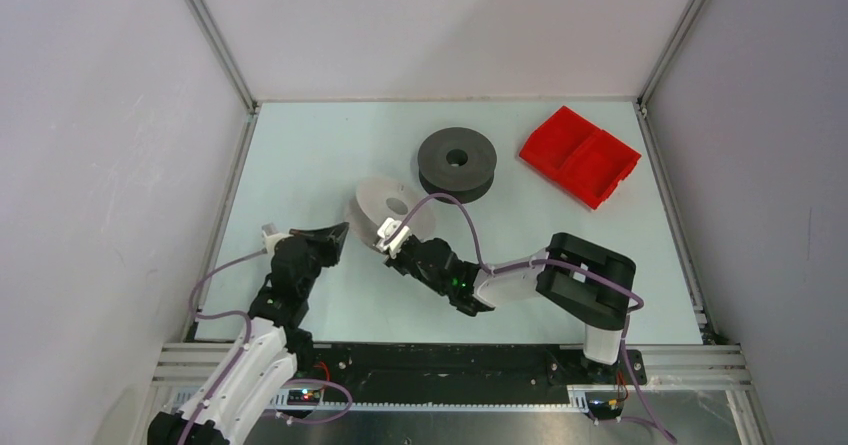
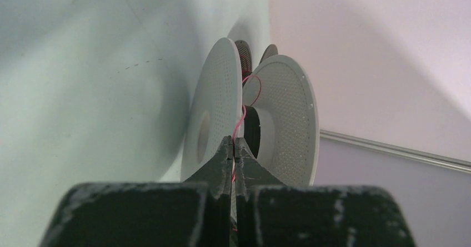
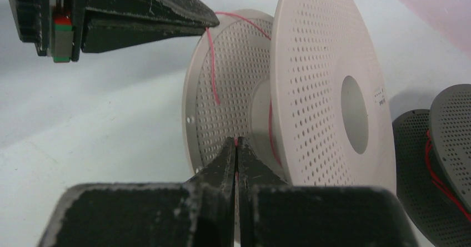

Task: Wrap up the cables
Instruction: Wrap the cable around the cable reel, then place the cable reel at the center of the board.

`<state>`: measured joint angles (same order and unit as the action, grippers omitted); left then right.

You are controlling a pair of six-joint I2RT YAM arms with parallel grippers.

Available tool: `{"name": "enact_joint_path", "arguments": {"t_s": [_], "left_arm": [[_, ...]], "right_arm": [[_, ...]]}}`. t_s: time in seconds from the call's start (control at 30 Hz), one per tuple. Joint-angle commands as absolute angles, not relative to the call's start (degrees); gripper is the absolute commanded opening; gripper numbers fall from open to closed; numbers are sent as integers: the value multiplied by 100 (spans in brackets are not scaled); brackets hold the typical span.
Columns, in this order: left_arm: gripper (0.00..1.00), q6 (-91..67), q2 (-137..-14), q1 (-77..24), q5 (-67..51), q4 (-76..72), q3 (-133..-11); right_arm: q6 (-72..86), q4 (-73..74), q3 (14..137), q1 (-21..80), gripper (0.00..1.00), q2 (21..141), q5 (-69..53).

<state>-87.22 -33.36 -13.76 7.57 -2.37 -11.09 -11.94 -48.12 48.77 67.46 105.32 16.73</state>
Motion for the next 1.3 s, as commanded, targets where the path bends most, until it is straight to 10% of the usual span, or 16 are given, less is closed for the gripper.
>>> {"name": "enact_joint_path", "arguments": {"t_s": [0.0, 1.27], "left_arm": [[0, -8872, -3279, -1506, 831, -352, -985], [21, -8500, -3554, -1670, 1321, -313, -813]], "right_arm": [[-1461, -4936, 5017, 6789, 0, 10527, 1821], [-1675, -5523, 4551, 6690, 0, 11291, 1656]]}}
